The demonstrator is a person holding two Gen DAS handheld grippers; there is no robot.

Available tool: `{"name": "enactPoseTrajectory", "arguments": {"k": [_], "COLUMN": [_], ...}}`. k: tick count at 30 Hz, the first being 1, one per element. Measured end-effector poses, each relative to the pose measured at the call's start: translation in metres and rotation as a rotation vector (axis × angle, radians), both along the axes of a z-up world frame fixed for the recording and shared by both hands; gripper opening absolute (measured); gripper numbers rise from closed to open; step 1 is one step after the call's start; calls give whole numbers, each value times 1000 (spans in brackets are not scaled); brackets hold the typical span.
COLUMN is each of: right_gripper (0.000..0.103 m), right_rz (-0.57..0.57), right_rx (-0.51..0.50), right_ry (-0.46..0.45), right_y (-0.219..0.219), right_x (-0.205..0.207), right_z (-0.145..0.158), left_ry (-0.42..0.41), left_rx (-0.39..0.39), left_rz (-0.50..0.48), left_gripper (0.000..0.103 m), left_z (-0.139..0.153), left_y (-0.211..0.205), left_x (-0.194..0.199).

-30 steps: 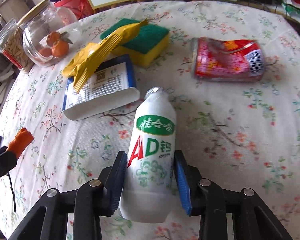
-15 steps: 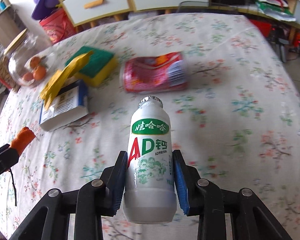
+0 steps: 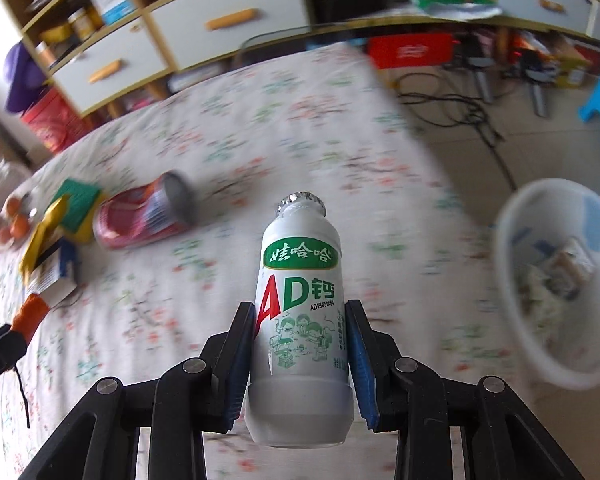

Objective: Collect trash
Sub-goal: 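Carry the white bottle over the bin and open the right gripper, then carry the orange peel over the bin and open the left gripper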

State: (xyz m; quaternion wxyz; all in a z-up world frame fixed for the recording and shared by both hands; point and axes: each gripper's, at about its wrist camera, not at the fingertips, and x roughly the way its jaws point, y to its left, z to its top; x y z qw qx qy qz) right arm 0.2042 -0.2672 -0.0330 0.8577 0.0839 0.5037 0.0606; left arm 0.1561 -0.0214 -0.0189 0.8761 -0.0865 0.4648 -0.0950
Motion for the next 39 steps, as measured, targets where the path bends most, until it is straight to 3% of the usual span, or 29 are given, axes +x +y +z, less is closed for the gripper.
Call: {"name": "enactPoseTrajectory", "arguments": {"k": [16, 20, 21, 39], "right_gripper": [40, 66, 67, 71], "right_rz": [-297, -363, -377, -403], "right_rx": [30, 44, 49, -36], "right_ry": [14, 10, 1, -45], "right_y": [-156, -183, -189, -249], "right_x": [-5, -6, -9, -56], "right_z": [0, 2, 5, 24], "left_ry": [-1, 0, 0, -33], "left_rx": [44, 56, 58, 80], "left_rz": [-214, -251, -261, -453], "left_gripper": [24, 24, 25, 25], "left_z": [-2, -5, -6, -25], "left_y": [-127, -152, -160, -291], "left_x": [13, 19, 22, 54]}}
